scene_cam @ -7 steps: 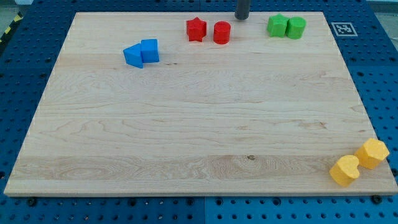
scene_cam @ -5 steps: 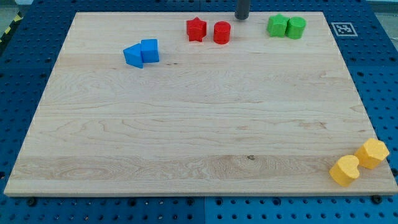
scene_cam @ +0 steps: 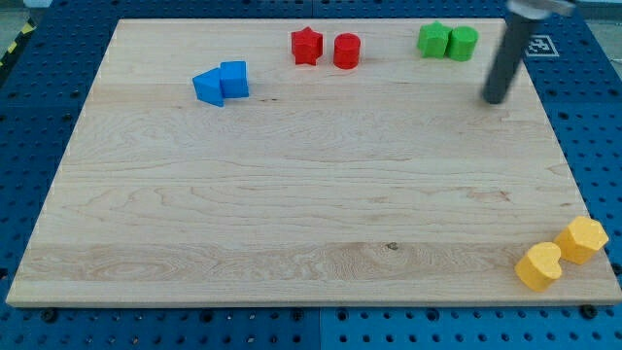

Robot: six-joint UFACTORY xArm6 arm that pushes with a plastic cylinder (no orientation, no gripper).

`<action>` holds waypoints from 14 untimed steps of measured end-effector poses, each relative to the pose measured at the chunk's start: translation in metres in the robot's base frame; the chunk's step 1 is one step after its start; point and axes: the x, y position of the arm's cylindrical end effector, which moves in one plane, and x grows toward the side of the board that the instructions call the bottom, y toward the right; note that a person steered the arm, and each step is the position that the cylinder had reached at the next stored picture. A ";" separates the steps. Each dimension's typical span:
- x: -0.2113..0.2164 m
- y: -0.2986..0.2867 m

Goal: Place the yellow heart vertical to the red circle

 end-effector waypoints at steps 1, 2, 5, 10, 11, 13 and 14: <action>0.061 0.059; 0.097 0.075; 0.235 0.031; 0.236 -0.088; 0.235 -0.108; 0.192 -0.157; 0.177 -0.200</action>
